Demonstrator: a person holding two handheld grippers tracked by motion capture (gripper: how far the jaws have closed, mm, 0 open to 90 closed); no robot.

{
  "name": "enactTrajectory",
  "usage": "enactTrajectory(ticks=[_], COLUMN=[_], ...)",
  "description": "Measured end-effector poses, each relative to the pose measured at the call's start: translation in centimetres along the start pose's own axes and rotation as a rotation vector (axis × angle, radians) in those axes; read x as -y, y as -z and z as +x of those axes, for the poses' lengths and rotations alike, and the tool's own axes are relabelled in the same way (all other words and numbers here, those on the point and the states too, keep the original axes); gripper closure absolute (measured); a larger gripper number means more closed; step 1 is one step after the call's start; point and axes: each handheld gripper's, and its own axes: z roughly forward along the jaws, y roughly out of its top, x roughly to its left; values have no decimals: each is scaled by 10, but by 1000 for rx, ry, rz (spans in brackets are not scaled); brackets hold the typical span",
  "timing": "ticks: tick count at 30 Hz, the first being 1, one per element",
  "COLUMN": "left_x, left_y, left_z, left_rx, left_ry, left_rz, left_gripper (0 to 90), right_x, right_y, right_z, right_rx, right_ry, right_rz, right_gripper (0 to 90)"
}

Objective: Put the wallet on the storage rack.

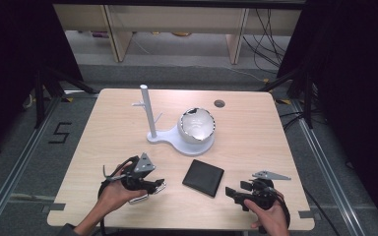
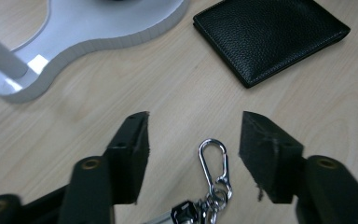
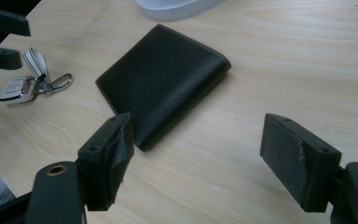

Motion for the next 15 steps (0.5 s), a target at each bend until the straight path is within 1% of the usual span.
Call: enactTrajectory(ticks=[1, 2, 3, 4, 5, 6, 7, 8, 9, 11, 12, 13, 14, 15], left_x=[-4, -8, -12, -16, -20, -23, -25, -27, -29, -33, -34, -36, -37, -39], left_y=[-3, -7, -11, -15, -19, -23, -27, -30, -34, -41, -45, -48, -51, -54], left_z=[0, 0, -1, -1, -1, -1, -2, -2, -3, -4, -5, -5, -5, -4], left_rx=[0, 14, 16, 24, 31, 35, 43, 54, 52, 69, 76, 85, 86, 83], left_ry=[-13, -23, -31, -38, -53, -55, -50, -56, -68, -70, -69, -67, -65, -60], left_rz=[9, 13, 19, 30, 45, 43, 44, 49, 59, 76, 80, 85, 88, 92], left_gripper=[515, 553, 590, 620, 662, 692, 724, 751, 774, 831, 869, 869, 890, 890], right_x=[-1, -1, -1, -2, -2, -2, -3, -3, -3, -4, -4, -4, -4, -4], right_y=[-3, -3, -6, -7, -8, -9, -8, -9, -10, -11, -13, -13, -14, -14], right_z=[-3, -2, 0, -2, -1, 0, 1, 1, 1, 1, 1, 1, 2, 2], right_rx=[-4, -5, -21, -16, -27, -35, -17, -29, -20, -29, -41, -41, -51, -51], right_ry=[35, 27, 8, 28, 21, 23, 29, 25, 27, 24, 26, 26, 14, 14], right_rz=[-10, -3, 0, 2, -4, -2, 9, 7, 9, 13, 11, 11, 22, 22], right_gripper=[268, 271, 271, 271, 272, 273, 275, 276, 277, 278, 284, 284, 292, 292])
